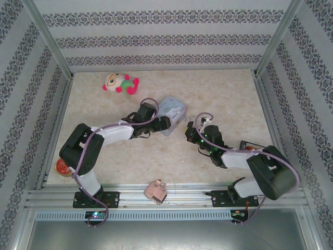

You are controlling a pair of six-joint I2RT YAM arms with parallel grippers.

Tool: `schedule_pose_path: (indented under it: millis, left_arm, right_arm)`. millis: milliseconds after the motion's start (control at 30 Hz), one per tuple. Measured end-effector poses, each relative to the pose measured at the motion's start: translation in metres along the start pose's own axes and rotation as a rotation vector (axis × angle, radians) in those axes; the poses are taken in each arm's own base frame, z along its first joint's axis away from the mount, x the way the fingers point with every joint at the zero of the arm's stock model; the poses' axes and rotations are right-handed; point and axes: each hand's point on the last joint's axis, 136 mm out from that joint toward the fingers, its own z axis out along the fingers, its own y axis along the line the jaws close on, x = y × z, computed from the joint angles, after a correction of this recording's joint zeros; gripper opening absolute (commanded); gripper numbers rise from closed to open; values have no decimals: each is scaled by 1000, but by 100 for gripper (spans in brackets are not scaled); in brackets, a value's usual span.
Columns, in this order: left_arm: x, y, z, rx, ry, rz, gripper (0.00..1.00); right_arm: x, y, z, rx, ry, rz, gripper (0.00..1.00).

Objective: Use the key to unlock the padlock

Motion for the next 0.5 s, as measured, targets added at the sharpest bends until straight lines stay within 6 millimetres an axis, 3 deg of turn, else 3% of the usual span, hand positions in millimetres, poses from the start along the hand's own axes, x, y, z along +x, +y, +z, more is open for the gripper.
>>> schedule_pose_path:
  millis: [200, 400, 500]
  left_arm:
    - [-10, 9, -3, 3, -4, -18, 86]
    - [-25, 28, -9, -21, -21, -31, 99]
    - [-29, 35, -13, -34, -24, -38, 99]
  right_arm:
    - [-1, -1, -17, 28, 4, -47, 0]
    - [-1, 0, -38, 82, 44, -156, 0]
    - [-8, 6, -47, 101, 59, -227, 0]
